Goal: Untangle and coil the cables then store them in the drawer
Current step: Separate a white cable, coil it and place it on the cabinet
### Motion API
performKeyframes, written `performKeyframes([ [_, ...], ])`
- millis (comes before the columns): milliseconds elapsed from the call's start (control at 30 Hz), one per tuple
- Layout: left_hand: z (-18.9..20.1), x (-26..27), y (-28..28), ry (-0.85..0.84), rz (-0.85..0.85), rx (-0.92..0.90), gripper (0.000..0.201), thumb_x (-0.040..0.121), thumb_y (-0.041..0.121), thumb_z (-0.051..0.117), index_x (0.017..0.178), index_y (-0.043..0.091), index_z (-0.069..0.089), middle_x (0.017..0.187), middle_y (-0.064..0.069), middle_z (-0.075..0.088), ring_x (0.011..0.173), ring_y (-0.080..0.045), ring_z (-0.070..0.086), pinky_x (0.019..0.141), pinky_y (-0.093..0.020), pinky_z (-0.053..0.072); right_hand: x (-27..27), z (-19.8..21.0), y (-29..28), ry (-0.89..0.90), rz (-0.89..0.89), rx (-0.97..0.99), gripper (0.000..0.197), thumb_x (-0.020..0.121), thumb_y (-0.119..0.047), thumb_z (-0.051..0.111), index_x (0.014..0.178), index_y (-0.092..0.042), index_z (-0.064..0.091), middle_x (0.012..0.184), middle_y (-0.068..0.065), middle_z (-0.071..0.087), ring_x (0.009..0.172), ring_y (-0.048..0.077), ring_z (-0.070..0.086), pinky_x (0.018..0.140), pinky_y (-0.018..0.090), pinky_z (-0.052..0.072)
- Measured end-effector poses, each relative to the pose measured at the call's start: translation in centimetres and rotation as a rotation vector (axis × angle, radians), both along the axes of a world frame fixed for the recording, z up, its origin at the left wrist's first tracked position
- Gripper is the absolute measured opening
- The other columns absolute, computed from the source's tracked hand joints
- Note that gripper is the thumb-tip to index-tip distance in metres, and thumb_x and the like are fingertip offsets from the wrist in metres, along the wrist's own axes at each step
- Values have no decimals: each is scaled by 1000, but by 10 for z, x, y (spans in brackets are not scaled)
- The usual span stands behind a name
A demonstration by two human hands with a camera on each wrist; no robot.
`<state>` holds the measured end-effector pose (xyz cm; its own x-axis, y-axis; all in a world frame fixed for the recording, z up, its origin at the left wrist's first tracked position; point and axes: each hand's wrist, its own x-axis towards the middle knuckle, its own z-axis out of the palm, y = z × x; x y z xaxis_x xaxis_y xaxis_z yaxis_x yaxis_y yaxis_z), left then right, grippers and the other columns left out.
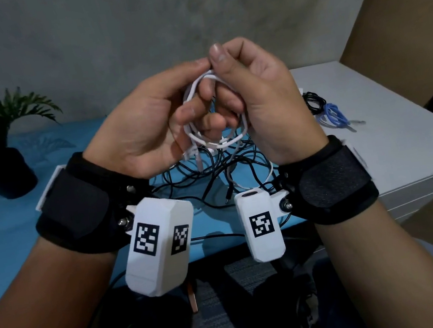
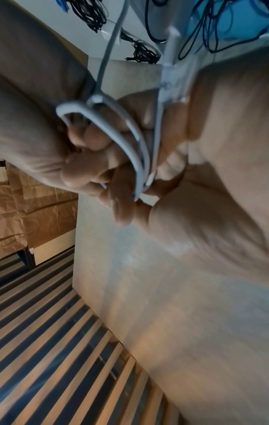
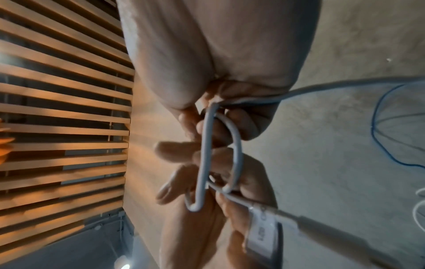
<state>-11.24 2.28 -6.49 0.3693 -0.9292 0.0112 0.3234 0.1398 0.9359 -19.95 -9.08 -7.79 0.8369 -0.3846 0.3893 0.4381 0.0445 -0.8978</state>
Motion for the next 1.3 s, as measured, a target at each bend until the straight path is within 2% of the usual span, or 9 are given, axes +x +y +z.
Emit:
performKeyframes([
  [100,-1,5,2,-11,21,17,38,100,28,45,74,4,58,64,-13,55,68,-20,67,63,-25,58,-2,1,3,43,40,52,18,107,-13,47,90,-8,47,63,10,50,38,7,45,36,17,33],
  [333,2,-3,3,169,-9,-26,37,103,31,43,73,13,54,40,11,39,33,-4,41,55,-21,53,1,3,7,51,-49,-36,21,109,-16,44,89,-11,46,62,-3,54,47,15,36,36,16,31],
  [500,-5,-4,-2,244,-49,-144,41,109,39,33,83,15,53,47,10,40,30,-6,34,44,-14,27,7,-4,3,13,-137,-107,25,109,-21,43,86,-14,49,59,-3,50,46,8,39,42,24,38],
  [600,-6,0,-1,225,-75,-231,39,111,33,26,94,13,55,56,11,51,35,-4,41,49,-14,31,6,-7,-6,17,-169,-161,23,110,-22,41,95,-9,53,65,5,51,55,16,47,51,27,43],
  [733,2,7,8,269,-117,-371,36,109,25,33,111,3,62,62,7,63,57,-5,66,80,-24,57,6,-14,-12,78,-147,-234,31,112,-23,32,97,-8,55,82,18,54,69,22,55,62,29,52],
  [833,7,8,12,165,43,-448,40,104,17,40,94,4,77,95,-2,77,91,-11,75,108,-34,48,12,-26,-14,160,-160,-438,31,111,-27,34,98,-13,58,71,12,60,65,22,60,66,36,51],
  [967,4,20,11,188,215,-539,36,110,18,37,111,-2,67,100,-5,72,100,-19,73,97,-35,53,19,-42,-10,384,-114,-675,19,109,-28,41,113,-15,55,76,5,67,63,16,67,64,31,55],
  [1133,-6,26,8,-587,622,-350,25,109,12,39,129,-1,47,87,5,70,86,-19,70,90,-38,55,22,-46,6,401,-38,-864,27,107,-27,48,129,-19,61,78,0,62,66,12,59,70,38,51],
  [1300,-13,27,8,-1302,641,161,28,100,24,41,112,8,60,80,2,67,68,-16,61,70,-41,50,18,-28,7,235,-161,-822,23,98,-20,58,77,-14,67,61,-4,52,57,9,45,58,35,38],
])
